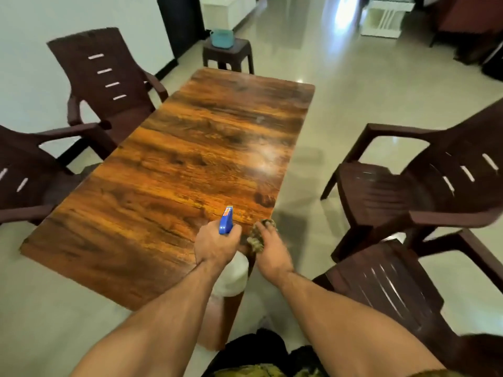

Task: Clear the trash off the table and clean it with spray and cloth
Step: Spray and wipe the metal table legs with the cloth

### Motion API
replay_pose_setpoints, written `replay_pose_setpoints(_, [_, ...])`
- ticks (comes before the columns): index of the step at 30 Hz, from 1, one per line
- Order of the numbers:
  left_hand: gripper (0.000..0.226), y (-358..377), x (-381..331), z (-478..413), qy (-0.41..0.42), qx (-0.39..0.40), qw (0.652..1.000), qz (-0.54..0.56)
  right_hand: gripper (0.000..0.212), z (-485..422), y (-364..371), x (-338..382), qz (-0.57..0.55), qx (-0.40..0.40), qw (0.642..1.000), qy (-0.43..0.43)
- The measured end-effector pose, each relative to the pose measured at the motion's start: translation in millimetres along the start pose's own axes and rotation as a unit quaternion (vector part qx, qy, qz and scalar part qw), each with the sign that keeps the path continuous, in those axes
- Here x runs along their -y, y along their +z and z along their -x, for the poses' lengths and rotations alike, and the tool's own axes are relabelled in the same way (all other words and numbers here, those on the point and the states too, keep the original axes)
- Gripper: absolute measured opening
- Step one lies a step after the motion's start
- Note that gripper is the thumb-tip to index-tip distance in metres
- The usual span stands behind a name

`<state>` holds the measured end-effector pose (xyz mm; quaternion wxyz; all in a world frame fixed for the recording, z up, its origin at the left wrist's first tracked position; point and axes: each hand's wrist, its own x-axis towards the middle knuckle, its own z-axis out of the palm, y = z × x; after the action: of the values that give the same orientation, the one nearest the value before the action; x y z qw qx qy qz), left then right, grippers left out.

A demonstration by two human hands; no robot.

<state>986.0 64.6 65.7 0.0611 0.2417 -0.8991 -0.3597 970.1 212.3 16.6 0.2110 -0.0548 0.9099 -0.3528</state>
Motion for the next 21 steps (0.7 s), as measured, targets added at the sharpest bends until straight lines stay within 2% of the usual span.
replay_pose_setpoints(1, [0.040,-1.9,3.5,-4.5,-0.012,-0.009,1.000,0.001,0.075,-11.5,9.1,-0.9,0.049,0.066,0.996,-0.033])
replay_pose_setpoints(3, [0.040,-4.3,12.0,-10.3,-0.048,-0.026,0.998,0.013,0.079,-30.7,26.6,-5.3,0.174,0.195,0.961,-0.093])
replay_pose_setpoints(5, [0.041,-5.3,17.3,-15.1,-0.070,-0.040,0.996,0.024,0.074,-41.5,26.6,-7.5,0.274,0.259,0.920,-0.106])
replay_pose_setpoints(7, [0.040,-5.0,19.8,-20.3,-0.081,-0.045,0.995,0.029,0.066,-50.7,19.6,-11.8,0.335,0.261,0.894,-0.141])
replay_pose_setpoints(10, [0.025,0.4,16.1,-34.5,-0.092,-0.049,0.994,0.035,0.069,-70.3,4.3,-10.7,0.389,0.244,0.871,-0.175])
replay_pose_setpoints(12, [0.023,7.5,11.8,-54.1,-0.104,-0.061,0.991,0.049,0.073,-98.3,-6.7,-5.1,0.376,0.227,0.884,-0.159])
replay_pose_setpoints(15, [0.036,25.8,-0.5,-93.6,-0.115,-0.073,0.989,0.058,0.076,-148.5,-30.0,-3.5,0.358,0.195,0.901,-0.148])
replay_pose_setpoints(21, [0.039,71.8,-58.4,-184.1,-0.084,-0.095,0.987,0.096,0.077,-268.5,-107.1,-33.3,0.335,0.158,0.919,-0.138])
